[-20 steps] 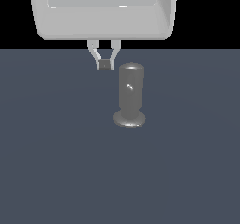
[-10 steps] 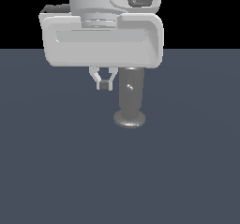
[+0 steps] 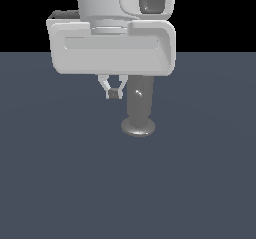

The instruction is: Turn on the faucet by rotating a designated handle.

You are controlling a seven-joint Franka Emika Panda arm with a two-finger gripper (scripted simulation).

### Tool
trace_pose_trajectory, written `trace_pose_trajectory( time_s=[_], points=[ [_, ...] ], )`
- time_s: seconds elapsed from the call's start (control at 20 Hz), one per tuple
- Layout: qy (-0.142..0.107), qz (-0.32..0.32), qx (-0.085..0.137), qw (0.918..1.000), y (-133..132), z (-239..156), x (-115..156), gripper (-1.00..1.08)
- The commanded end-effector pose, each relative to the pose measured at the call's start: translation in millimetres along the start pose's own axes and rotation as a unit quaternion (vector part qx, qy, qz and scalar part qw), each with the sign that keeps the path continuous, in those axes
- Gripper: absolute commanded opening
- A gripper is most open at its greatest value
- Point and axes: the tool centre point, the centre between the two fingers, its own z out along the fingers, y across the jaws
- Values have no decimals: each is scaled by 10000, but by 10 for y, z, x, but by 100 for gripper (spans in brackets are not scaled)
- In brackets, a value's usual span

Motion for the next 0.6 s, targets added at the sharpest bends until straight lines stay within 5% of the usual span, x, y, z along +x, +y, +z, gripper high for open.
trace_pose_trajectory(
  time_s=[0.0,0.55],
  points=[
    [0,8,1,10000,109,0,18,-100],
    [0,8,1,10000,680,1,113,-100]
  ],
)
